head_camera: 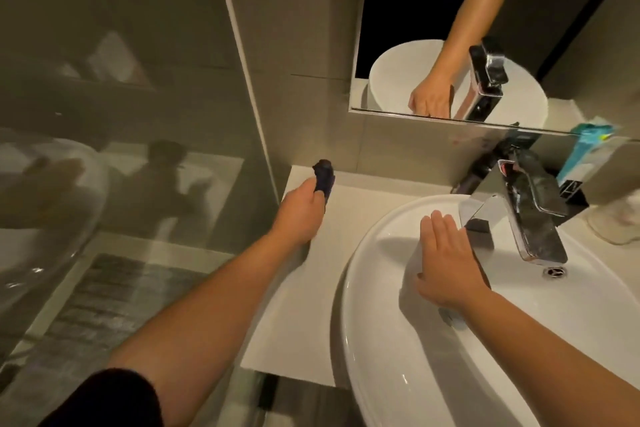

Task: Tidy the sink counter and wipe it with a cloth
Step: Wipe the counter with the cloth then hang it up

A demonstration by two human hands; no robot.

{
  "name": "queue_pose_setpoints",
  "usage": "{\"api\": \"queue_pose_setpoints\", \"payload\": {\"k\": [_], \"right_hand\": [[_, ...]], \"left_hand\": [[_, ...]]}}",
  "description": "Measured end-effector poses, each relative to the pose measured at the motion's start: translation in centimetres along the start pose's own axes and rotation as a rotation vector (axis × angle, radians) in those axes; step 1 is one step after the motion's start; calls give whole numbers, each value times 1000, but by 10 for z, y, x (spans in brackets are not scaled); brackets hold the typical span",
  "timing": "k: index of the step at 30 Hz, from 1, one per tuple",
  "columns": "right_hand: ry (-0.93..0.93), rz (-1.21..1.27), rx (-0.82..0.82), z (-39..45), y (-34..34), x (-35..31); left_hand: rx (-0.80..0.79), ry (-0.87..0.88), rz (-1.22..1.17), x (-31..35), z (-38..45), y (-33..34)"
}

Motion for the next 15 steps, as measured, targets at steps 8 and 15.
{"api": "queue_pose_setpoints", "payload": {"k": [8,15], "right_hand": [[40,8,60,6,5,1],[12,-22,135,9,14,6]], "left_hand": [[-603,754,795,45,108,168],[-635,846,632,15,74,151]]}}
Point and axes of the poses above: each hand's wrist, its own z-axis towards the middle knuckle, its own y-axis out of the palm, x = y × z, the point moved 6 cm from there along z, towards the middle knuckle, and after that the axes turned 5 degrees about -x, right-handed, at the moved point
